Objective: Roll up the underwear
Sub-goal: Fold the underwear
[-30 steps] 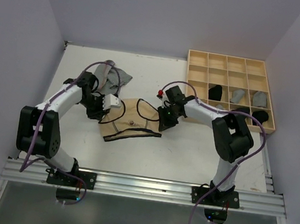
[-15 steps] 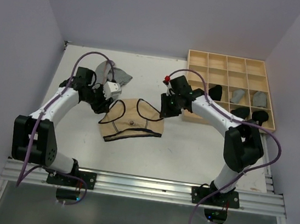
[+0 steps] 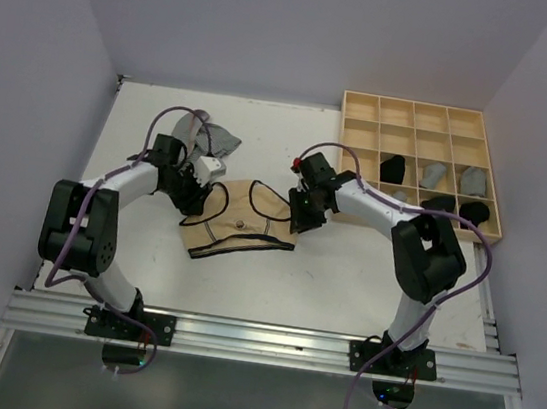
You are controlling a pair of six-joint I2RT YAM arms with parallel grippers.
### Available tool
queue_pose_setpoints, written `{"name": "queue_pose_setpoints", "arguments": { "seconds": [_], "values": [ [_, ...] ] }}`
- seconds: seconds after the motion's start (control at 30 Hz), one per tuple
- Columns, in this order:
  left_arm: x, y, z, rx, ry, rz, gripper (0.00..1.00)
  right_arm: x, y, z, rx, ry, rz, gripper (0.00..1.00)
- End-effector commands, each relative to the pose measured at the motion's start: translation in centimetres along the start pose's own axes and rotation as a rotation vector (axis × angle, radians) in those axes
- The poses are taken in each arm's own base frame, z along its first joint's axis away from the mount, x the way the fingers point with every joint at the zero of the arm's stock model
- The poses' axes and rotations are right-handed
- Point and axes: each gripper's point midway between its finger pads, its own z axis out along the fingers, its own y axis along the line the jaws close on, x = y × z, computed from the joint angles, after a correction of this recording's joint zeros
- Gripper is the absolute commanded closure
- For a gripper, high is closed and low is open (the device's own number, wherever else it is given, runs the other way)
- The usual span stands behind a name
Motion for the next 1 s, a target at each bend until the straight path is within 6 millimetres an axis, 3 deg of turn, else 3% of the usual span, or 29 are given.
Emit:
{"name": "queue_pose_setpoints", "arguments": {
  "seconds": [0.0, 0.23, 0.47, 0.6, 0.73, 0.83, 0.93, 0.97],
  "values": [
    [0.4, 0.8, 1.2, -0.023, 0.012, -0.026, 0.56, -0.1, 1.2, -0.5, -0.009, -0.020, -0.048, 0.71],
    [2.2, 0.8, 2.1, -0.030, 0.071, -0.039, 0.57, 1.2, -0.1, 1.2, 0.060, 0.037, -0.070, 0.75],
    [3.6, 1.3, 2.6, -0.052, 0.126, -0.049, 0.57, 2.8, -2.4, 2.6, 0.146, 0.085, -0.085, 0.92],
    [4.4, 1.7, 2.8, -0.069, 0.160, -0.045, 0.58, 3.7, -3.1, 2.2, 0.172, 0.095, -0.086, 0.99],
    [4.8, 1.7, 2.8, -0.070, 0.169, -0.037, 0.59, 3.5, -2.8, 0.5, 0.157, 0.052, -0.089, 1.00],
    [3.7, 0.1, 2.6, 0.016, 0.116, -0.008, 0.58, 2.3, -1.6, -0.8, 0.105, -0.006, -0.096, 1.00],
    [1.0, -1.4, 0.9, 0.067, 0.004, 0.040, 0.56, 0.6, 0.5, -2.9, 0.022, -0.079, -0.099, 0.92],
    [-0.9, -2.0, -0.3, 0.074, -0.069, 0.065, 0.56, 0.0, 1.2, -3.8, -0.003, -0.107, -0.098, 0.88]
  ]
}}
